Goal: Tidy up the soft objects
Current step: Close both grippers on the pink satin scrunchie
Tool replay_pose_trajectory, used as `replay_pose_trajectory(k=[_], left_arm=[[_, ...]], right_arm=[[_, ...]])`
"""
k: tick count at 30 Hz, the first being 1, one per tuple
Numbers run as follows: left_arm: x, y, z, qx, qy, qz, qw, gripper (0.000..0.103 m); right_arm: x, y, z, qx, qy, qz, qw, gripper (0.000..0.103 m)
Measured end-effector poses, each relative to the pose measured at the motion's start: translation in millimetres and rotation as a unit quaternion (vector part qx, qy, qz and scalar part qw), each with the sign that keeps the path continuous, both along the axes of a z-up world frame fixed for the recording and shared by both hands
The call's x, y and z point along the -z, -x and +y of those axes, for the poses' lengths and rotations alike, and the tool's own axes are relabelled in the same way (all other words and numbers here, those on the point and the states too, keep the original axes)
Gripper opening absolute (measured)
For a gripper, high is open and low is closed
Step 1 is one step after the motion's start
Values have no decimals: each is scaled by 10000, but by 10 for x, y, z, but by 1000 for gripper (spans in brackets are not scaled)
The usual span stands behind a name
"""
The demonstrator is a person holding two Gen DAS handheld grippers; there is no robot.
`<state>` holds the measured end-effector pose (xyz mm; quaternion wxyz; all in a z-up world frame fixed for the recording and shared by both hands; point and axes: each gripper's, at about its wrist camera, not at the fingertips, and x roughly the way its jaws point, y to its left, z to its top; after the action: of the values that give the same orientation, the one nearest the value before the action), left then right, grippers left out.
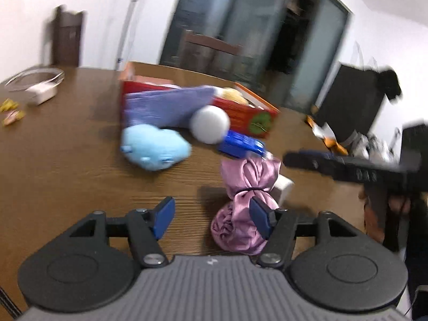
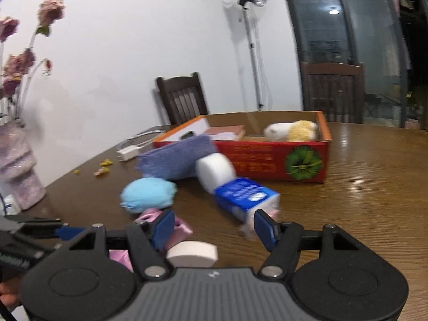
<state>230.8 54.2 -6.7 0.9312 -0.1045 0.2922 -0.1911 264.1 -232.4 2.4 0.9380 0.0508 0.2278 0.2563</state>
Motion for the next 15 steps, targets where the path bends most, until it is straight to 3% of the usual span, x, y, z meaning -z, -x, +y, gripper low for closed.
replay_pose_trajectory(k=[4, 7, 8, 9, 12, 15], left_arm=[[-30, 65, 45, 147, 347, -11, 9993, 69], [58, 9, -147, 185, 283, 202, 9992, 68], [92, 4, -190, 165, 242, 225, 9993, 65], [125, -16, -229, 125, 157, 187, 9996, 54], [177, -20, -218, -35, -180, 106, 9998, 38], [185, -11, -65, -315, -195, 125, 9992, 37]], right_arm=[[-7, -64, 165, -361, -86, -9, 9993, 65], [43, -294, 284, -596, -106, 284, 9978, 63], [71, -373, 328, -636, -104, 462, 9968, 50], [92, -416, 377, -712, -60, 561, 9959, 38], [95, -372, 468, -850, -52, 613, 9945, 22], [18, -147, 550, -930, 221, 412, 9946, 17]])
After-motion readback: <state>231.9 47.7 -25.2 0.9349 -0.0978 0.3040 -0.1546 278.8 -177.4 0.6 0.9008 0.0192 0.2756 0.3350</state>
